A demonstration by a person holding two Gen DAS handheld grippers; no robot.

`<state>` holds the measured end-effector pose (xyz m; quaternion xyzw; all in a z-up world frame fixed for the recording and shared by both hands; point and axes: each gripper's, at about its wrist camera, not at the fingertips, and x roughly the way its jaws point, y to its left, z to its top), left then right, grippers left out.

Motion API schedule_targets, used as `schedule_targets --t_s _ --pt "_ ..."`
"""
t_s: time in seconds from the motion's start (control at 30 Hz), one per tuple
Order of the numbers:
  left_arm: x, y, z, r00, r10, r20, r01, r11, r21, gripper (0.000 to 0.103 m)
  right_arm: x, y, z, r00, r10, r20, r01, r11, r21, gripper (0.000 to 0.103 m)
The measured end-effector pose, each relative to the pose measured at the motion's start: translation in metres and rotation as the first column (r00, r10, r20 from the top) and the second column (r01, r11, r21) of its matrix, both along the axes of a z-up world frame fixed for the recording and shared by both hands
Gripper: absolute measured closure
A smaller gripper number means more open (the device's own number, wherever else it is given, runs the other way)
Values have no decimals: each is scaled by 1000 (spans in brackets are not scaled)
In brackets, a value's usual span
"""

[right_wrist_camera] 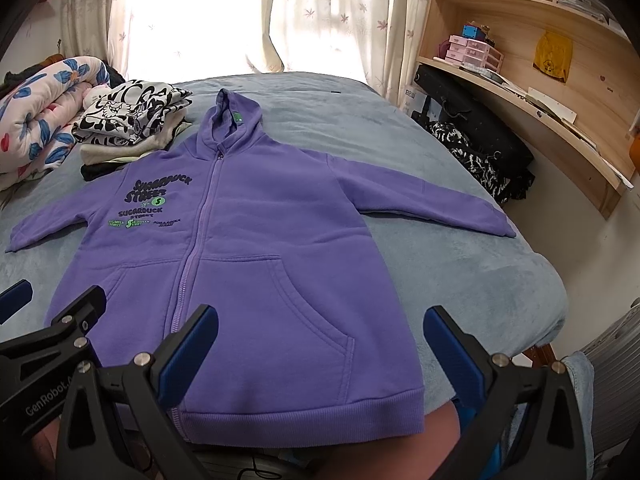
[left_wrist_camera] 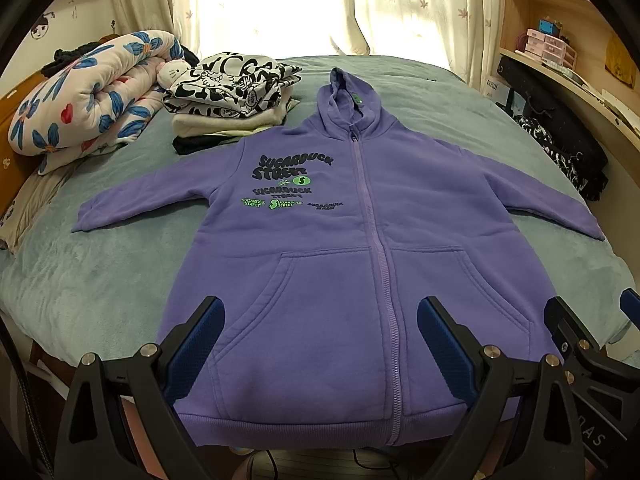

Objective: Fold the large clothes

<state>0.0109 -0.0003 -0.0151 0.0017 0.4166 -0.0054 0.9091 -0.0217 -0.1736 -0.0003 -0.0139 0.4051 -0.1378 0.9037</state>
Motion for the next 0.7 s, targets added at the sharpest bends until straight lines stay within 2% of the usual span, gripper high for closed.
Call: schedule_targets --t_s 0.7 --pt "-3 0 -3 1000 2 10 -2 1000 27 7 1 0 -3 1000 0 -2 0 1000 -3 0"
